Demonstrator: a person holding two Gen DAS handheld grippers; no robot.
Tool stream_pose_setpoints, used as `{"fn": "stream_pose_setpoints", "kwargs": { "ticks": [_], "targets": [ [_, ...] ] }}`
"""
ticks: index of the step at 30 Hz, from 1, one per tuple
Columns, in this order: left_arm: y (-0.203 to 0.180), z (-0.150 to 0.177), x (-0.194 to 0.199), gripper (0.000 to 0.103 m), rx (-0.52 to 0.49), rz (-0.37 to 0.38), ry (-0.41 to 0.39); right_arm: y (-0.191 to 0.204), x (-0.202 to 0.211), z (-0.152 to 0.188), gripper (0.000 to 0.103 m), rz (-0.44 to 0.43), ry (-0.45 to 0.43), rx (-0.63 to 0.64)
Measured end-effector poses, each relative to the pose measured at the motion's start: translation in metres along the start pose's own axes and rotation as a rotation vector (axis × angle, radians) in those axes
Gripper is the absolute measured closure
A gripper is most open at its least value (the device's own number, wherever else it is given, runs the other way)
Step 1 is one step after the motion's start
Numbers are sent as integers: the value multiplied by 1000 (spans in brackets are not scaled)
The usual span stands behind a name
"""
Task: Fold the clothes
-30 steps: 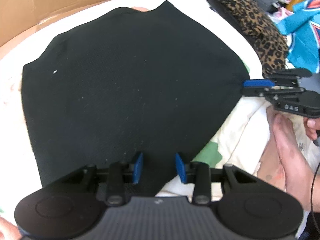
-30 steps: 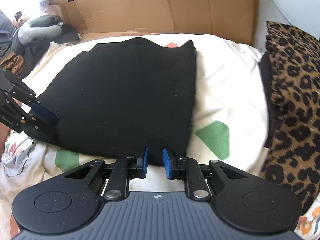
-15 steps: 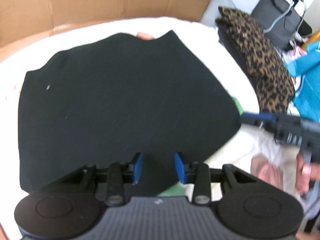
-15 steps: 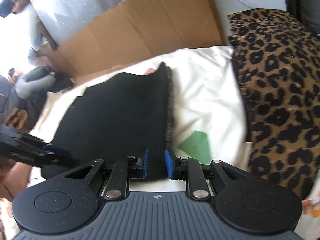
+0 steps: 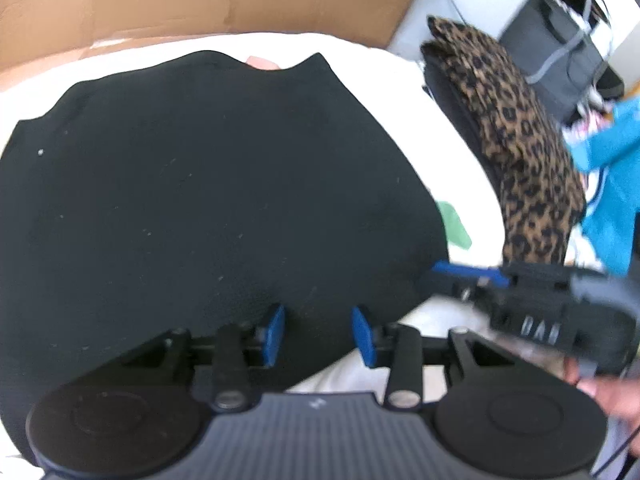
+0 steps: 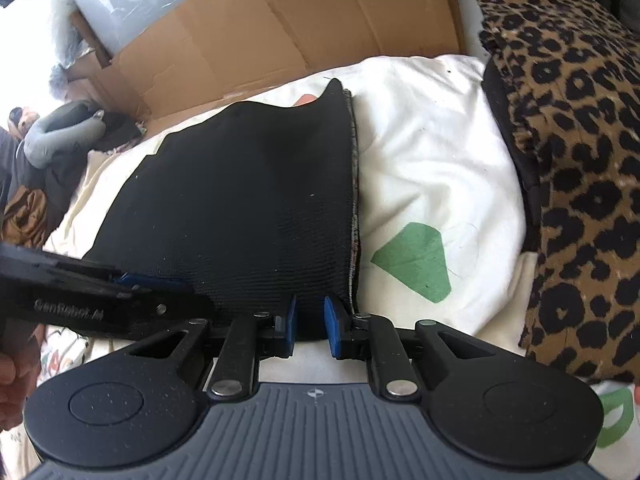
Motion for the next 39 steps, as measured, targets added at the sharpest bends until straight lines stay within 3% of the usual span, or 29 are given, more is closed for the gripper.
{"fn": "stream_pose_setpoints", "kwargs": {
  "ticks": [6, 11, 13, 22, 24, 26, 27, 32, 39],
  "targets": [
    [31, 22, 10, 65, 106, -22, 36, 1, -1, 1, 82, 0, 1, -21],
    [65, 31, 22, 77, 200, -58, 44, -1, 0, 2, 82, -5, -7, -39],
    [78, 34, 28, 86, 224, -73, 45, -1, 0, 3, 82, -8, -11, -45],
    [106, 44, 44, 87, 230, -155, 71, -5, 6, 5, 80, -71, -25, -113],
    [110, 47, 49, 84, 239, -174, 79, -7, 5, 8, 81, -90, -23, -143],
    [117, 54, 55, 59, 249, -218, 93, -9, 4, 10, 82, -112, -20, -179],
    [123, 58, 60, 56, 254, -238, 94, -9, 4, 12, 82, -123, -18, -197],
    [134, 65, 70, 56, 293, -263, 91, -14, 2, 18, 81, -177, -10, -288],
    [144, 79, 63, 56, 361, -190, 58, -22, -3, 28, 81, -263, -8, -431]
  ]
}}
Point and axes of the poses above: each gripper's, at about its wrist camera, not at the fingertips, and x roughly against the way its jaws point, y to its left, z to its underside, the point moved 6 cm from there along -x, roughly the way its jaws point, and after that the axes turned 7 degrees about y, right-handed, at the moved point
